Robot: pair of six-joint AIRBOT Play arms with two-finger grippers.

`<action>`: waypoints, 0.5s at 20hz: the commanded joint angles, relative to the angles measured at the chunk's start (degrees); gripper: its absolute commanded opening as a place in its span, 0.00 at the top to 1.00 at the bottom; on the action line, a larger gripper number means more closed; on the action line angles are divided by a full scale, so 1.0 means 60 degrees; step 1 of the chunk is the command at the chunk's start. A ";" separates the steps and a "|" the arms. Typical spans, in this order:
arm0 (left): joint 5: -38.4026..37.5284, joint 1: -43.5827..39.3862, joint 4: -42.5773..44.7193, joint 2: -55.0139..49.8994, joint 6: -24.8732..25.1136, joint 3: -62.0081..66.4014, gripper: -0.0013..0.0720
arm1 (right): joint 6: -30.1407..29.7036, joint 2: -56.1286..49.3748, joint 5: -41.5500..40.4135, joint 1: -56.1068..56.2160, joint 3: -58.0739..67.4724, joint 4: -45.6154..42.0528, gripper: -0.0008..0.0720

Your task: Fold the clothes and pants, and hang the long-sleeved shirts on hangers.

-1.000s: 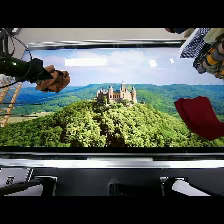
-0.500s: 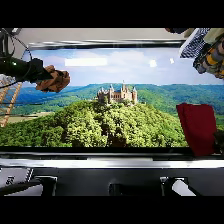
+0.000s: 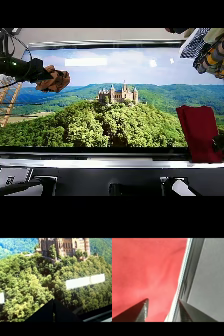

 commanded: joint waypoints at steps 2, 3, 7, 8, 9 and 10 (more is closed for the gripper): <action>0.0004 0.0004 0.0004 -0.0007 0.0000 0.0004 0.96 | -0.0244 0.0222 -0.0026 0.0000 0.0073 -0.0175 0.34; 0.0004 0.0007 0.0004 -0.0007 0.0000 0.0004 0.93 | -0.0470 0.0474 -0.0404 0.0000 0.0226 -0.0058 0.34; 0.0000 0.0007 0.0710 -0.0007 0.0007 0.0000 0.92 | -0.3366 0.1206 -0.2849 0.0076 0.1625 0.2973 0.51; -0.0004 0.0007 0.1217 -0.0004 0.0004 0.0000 0.96 | -0.4309 0.1209 -0.3075 0.0317 0.2011 0.3974 0.53; -0.0004 0.0007 0.1581 -0.0004 0.0007 0.0000 0.96 | -0.5268 0.1209 -0.3129 0.0812 0.2346 0.4787 0.58; 0.0018 0.0007 0.1774 0.0004 0.0058 -0.0044 0.96 | -0.5956 0.1209 -0.3002 0.1512 0.2590 0.5227 0.62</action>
